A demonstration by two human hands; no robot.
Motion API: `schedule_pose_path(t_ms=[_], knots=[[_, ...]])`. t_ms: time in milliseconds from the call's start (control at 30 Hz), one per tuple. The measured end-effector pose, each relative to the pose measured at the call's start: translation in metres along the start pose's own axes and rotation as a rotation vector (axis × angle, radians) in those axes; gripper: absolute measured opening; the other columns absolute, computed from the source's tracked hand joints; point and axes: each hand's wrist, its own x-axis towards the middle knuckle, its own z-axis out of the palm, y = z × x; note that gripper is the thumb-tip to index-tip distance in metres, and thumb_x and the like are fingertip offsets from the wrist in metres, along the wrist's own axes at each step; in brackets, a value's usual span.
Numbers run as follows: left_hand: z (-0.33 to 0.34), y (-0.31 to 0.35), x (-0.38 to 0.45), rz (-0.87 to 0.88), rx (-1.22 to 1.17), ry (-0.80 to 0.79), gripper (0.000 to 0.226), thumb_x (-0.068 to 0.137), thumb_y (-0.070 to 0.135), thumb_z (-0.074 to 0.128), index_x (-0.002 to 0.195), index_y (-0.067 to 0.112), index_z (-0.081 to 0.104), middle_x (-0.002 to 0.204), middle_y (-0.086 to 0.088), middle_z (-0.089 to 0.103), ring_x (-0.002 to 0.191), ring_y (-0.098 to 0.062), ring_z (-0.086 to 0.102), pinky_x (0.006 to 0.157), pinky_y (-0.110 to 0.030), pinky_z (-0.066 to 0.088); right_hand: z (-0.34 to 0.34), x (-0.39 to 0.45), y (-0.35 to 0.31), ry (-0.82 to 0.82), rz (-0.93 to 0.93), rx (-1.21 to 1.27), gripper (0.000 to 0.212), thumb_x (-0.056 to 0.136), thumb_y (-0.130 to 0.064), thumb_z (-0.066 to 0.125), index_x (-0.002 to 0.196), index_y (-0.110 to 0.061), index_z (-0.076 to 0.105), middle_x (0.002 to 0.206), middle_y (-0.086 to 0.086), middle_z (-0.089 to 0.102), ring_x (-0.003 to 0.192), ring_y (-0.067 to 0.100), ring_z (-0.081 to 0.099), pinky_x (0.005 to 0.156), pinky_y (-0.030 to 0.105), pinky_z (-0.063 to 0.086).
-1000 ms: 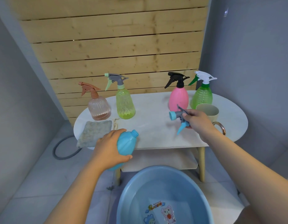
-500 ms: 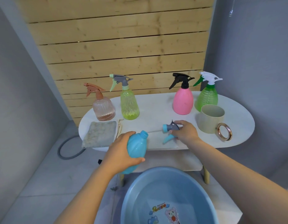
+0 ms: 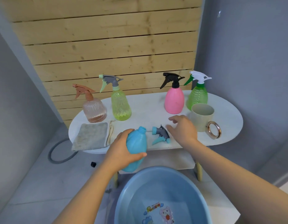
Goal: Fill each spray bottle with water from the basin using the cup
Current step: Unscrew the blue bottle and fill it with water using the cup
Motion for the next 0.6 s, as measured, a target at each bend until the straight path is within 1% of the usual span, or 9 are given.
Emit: schedule_pose_path(t_ms=[67, 100, 167, 267, 367, 433, 500, 533, 600], knots=[[0.006, 0.007, 0.002, 0.003, -0.069, 0.008, 0.081, 0.057, 0.037, 0.088, 0.125, 0.031, 0.043, 0.119, 0.009, 0.05, 0.105, -0.01, 0.05, 0.083, -0.023, 0.038, -0.018, 0.0, 0.005, 0.101, -0.05, -0.096, 0.035, 0.089, -0.028, 0.059, 0.123, -0.02, 0.059, 0.123, 0.004, 0.055, 0.113, 0.024, 0.049, 0.087, 0.033, 0.04], [0.008, 0.011, 0.003, 0.007, -0.099, 0.006, 0.082, 0.054, 0.04, 0.087, 0.122, 0.033, 0.043, 0.118, 0.009, 0.051, 0.104, -0.01, 0.05, 0.082, -0.022, 0.038, -0.026, 0.001, 0.01, 0.16, -0.056, -0.156, 0.036, 0.089, -0.027, 0.058, 0.124, -0.02, 0.058, 0.124, 0.006, 0.053, 0.115, 0.027, 0.046, 0.09, 0.035, 0.037], [0.018, 0.023, 0.006, 0.023, -0.131, -0.009, 0.082, 0.049, 0.048, 0.082, 0.119, 0.036, 0.042, 0.117, 0.011, 0.051, 0.105, -0.009, 0.051, 0.082, -0.021, 0.037, -0.047, 0.0, 0.026, 0.266, -0.001, -0.235, 0.037, 0.089, -0.023, 0.056, 0.126, -0.019, 0.057, 0.126, 0.009, 0.05, 0.118, 0.03, 0.04, 0.093, 0.037, 0.034], [0.029, 0.029, 0.01, 0.035, -0.121, -0.028, 0.087, 0.049, 0.049, 0.082, 0.125, 0.033, 0.042, 0.118, 0.012, 0.05, 0.105, -0.009, 0.05, 0.083, -0.022, 0.037, -0.061, 0.0, 0.041, 0.299, 0.125, -0.273, 0.041, 0.088, -0.019, 0.054, 0.128, -0.014, 0.053, 0.128, 0.012, 0.046, 0.119, 0.032, 0.036, 0.09, 0.039, 0.034], [0.039, 0.036, 0.014, 0.056, -0.097, -0.042, 0.087, 0.055, 0.041, 0.087, 0.128, 0.03, 0.042, 0.121, 0.011, 0.048, 0.107, -0.01, 0.049, 0.087, -0.024, 0.039, -0.067, -0.001, 0.057, 0.188, 0.297, -0.273, 0.041, 0.091, -0.023, 0.049, 0.128, -0.004, 0.043, 0.129, 0.015, 0.045, 0.122, 0.033, 0.036, 0.088, 0.04, 0.038], [0.046, 0.042, 0.016, 0.067, -0.115, -0.045, 0.083, 0.056, 0.038, 0.088, 0.125, 0.033, 0.042, 0.12, 0.011, 0.05, 0.108, -0.011, 0.051, 0.087, -0.024, 0.04, -0.07, -0.001, 0.069, 0.062, 0.385, -0.242, 0.037, 0.096, -0.03, 0.042, 0.119, -0.002, 0.045, 0.122, 0.015, 0.051, 0.119, 0.033, 0.041, 0.084, 0.037, 0.04], [0.05, 0.046, 0.019, 0.066, -0.135, -0.051, 0.08, 0.056, 0.038, 0.088, 0.122, 0.035, 0.042, 0.12, 0.012, 0.051, 0.107, -0.01, 0.051, 0.086, -0.024, 0.041, -0.073, -0.001, 0.079, -0.031, 0.416, -0.179, 0.036, 0.097, -0.037, 0.036, 0.104, -0.006, 0.054, 0.107, 0.014, 0.059, 0.107, 0.033, 0.051, 0.076, 0.034, 0.039], [0.055, 0.051, 0.02, 0.068, -0.14, -0.058, 0.083, 0.054, 0.041, 0.088, 0.123, 0.034, 0.043, 0.12, 0.012, 0.052, 0.107, -0.01, 0.052, 0.087, -0.024, 0.041, -0.076, -0.002, 0.086, -0.047, 0.425, -0.124, 0.037, 0.097, -0.039, 0.036, 0.092, -0.008, 0.056, 0.098, 0.013, 0.06, 0.098, 0.032, 0.054, 0.072, 0.032, 0.039], [0.057, 0.051, 0.021, 0.071, -0.142, -0.061, 0.087, 0.051, 0.047, 0.083, 0.127, 0.031, 0.044, 0.121, 0.011, 0.052, 0.107, -0.009, 0.051, 0.088, -0.025, 0.042, -0.073, -0.001, 0.089, -0.058, 0.39, 0.016, 0.04, 0.096, -0.038, 0.039, 0.07, -0.011, 0.052, 0.085, 0.01, 0.063, 0.085, 0.031, 0.056, 0.067, 0.031, 0.04]])
